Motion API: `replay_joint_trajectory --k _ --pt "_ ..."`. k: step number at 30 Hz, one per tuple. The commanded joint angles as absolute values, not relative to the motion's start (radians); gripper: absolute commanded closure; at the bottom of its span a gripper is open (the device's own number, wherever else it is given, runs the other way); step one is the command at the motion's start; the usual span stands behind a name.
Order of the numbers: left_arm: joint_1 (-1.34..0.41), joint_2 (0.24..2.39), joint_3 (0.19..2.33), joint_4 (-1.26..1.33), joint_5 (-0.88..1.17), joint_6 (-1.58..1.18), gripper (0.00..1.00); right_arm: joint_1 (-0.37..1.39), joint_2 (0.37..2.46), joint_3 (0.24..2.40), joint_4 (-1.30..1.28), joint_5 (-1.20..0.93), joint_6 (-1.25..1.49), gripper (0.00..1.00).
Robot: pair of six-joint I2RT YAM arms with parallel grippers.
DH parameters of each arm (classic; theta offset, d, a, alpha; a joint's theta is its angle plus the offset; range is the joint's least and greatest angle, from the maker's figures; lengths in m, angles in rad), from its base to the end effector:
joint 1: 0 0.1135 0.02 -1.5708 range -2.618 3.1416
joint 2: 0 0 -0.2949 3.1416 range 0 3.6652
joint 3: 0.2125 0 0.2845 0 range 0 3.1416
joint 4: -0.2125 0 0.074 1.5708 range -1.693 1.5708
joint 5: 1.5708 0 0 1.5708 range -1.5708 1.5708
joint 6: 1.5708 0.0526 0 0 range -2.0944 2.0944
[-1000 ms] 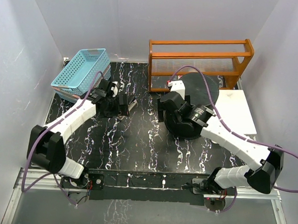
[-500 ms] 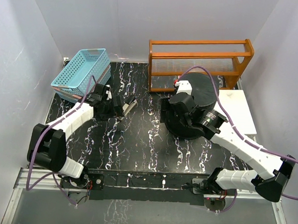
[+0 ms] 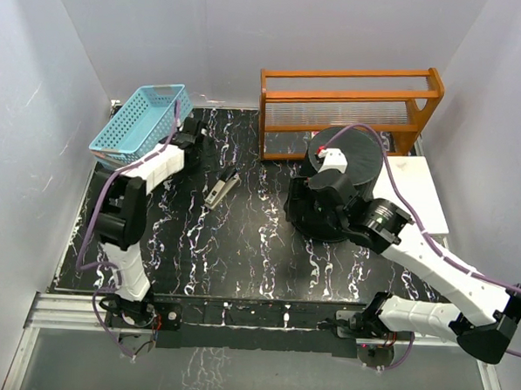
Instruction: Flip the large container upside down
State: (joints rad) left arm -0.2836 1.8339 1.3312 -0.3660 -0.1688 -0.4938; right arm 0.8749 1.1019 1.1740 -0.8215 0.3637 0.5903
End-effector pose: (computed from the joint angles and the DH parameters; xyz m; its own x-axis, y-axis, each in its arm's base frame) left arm 0.4351 -0.1176 0.2208 -0.7268 -0.2748 -0.6295 -0.1962 0.9613 -0.1932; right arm 0.1746 0.1798 0.3726 -0.6691 0.0104 -0.7431 -0.2141 0.9548 0.2062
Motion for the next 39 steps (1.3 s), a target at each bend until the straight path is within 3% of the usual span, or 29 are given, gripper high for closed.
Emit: replay_joint_trajectory --k 1,12,19,27,35,39 --pt "-0.358 1.918 1.407 -0.505 -0.313 -0.440 0.01 0.873 1.039 1.180 -0.832 0.380 0.629 0.18" --pt "-0.541 1.949 1.417 -0.480 -0.085 -0.519 0.01 0.873 1.046 1.172 -0.830 0.375 0.634 0.17" --pt "-0.578 1.890 1.584 -0.604 -0.164 -0.445 0.01 0.873 1.043 1.172 -0.836 0.376 0.636 0.18" --pt "-0.411 1.789 1.867 -0.730 -0.116 -0.269 0.01 0.873 1.032 1.169 -0.820 0.372 0.633 0.17" --pt "-0.333 1.672 1.830 -0.611 -0.285 -0.023 0.01 0.872 1.041 1.178 -0.802 0.356 0.619 0.17" --pt "-0.215 1.761 2.007 -0.740 -0.159 -0.043 0.05 0.872 1.056 1.182 -0.796 0.335 0.611 0.17"
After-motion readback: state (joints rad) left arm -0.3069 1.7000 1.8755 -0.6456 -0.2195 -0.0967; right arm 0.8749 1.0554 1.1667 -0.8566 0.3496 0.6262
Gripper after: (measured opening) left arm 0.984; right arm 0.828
